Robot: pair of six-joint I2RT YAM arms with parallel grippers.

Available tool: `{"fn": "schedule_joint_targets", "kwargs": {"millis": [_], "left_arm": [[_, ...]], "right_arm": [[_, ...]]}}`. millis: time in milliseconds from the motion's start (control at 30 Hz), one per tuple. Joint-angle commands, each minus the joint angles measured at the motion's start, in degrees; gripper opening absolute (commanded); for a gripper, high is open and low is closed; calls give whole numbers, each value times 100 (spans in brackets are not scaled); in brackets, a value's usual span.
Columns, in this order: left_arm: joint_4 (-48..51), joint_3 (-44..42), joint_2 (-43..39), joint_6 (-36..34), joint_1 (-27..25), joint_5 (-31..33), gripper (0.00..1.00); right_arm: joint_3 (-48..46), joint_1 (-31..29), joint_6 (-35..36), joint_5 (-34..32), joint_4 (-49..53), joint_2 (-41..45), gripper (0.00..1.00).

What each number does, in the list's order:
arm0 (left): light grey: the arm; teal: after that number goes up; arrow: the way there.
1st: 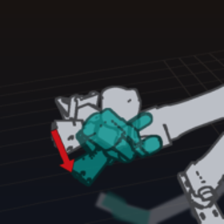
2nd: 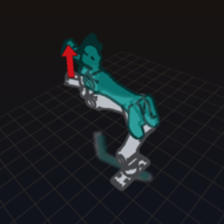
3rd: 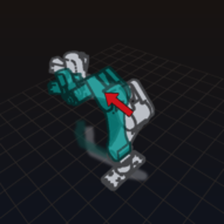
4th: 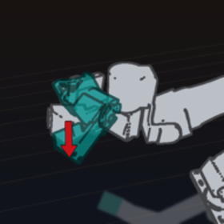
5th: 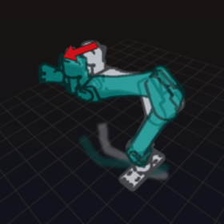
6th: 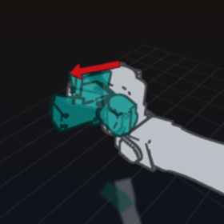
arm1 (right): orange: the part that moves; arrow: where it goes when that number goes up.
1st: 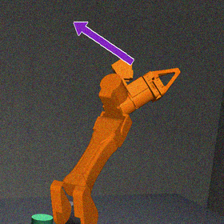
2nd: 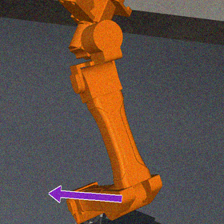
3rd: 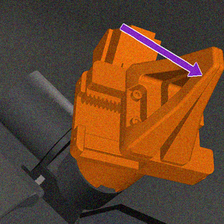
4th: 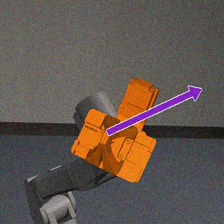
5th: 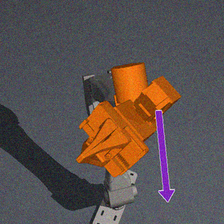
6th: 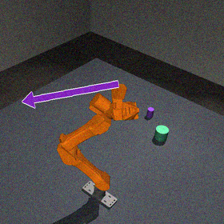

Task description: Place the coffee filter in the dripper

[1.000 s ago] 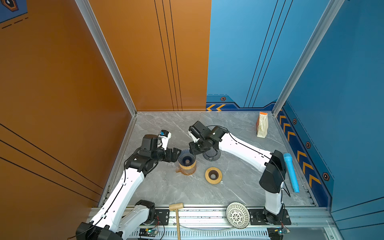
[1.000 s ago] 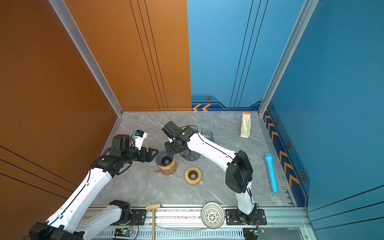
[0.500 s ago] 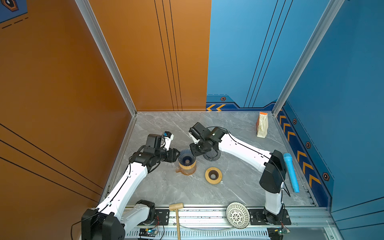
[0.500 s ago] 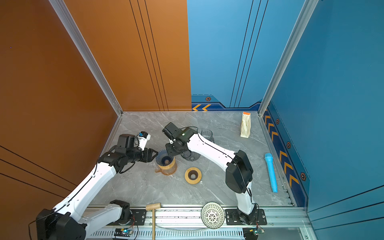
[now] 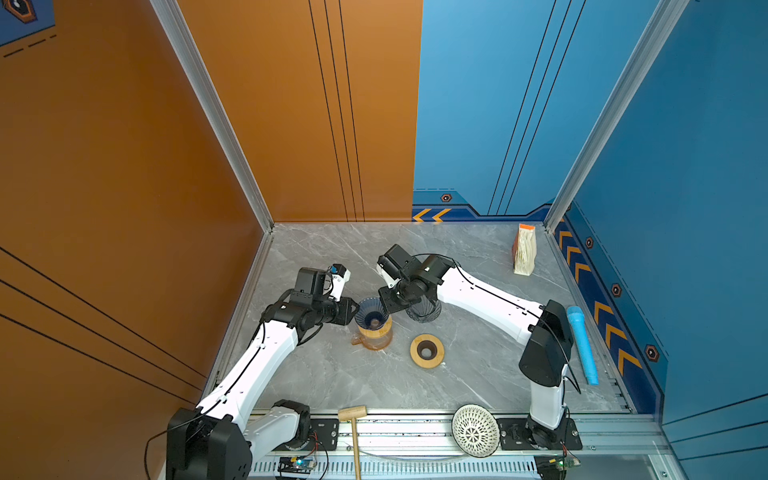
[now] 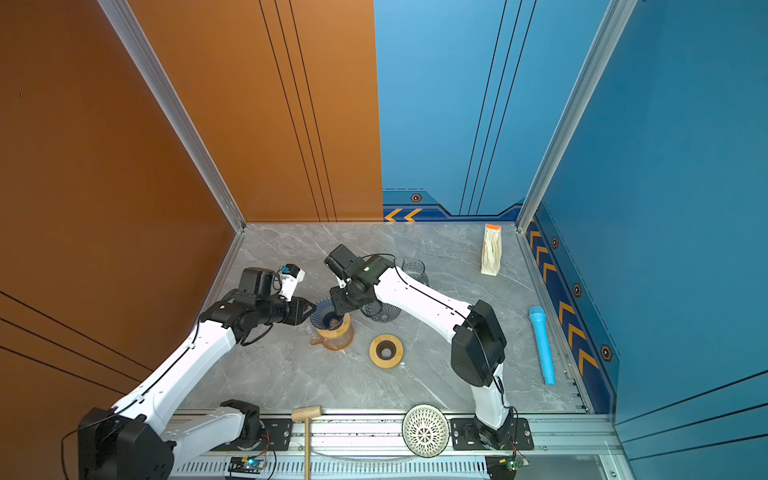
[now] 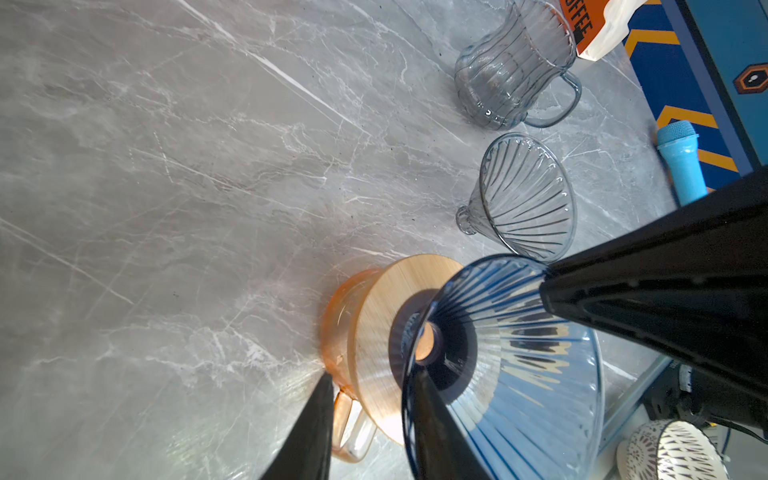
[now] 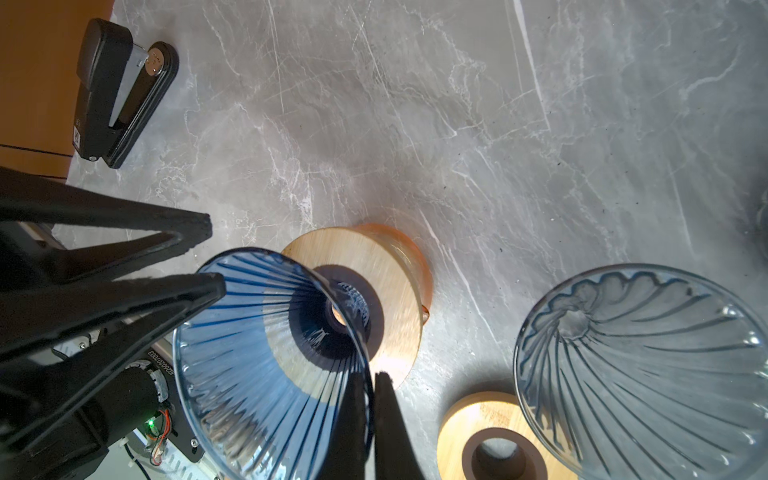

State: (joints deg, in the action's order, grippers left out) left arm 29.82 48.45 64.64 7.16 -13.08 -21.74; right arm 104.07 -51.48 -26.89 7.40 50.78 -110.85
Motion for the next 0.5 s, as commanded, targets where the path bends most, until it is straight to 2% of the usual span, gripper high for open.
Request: {"fn": "schedule_joint_targets", "kwargs": {"millis": [0,267,467], "left_arm": [[98,86,29,-21,-27,-158,32],[99,139,219,-50,-45,-135,23],[93,106,320,-39,-60,-124,10]], "right_arm": [[-27,-12,-26,-19,195,-42,2],[-75,-14,-97,-112,213,-90,0],[-262,-3,-163,-140,199,-98,0]]}}
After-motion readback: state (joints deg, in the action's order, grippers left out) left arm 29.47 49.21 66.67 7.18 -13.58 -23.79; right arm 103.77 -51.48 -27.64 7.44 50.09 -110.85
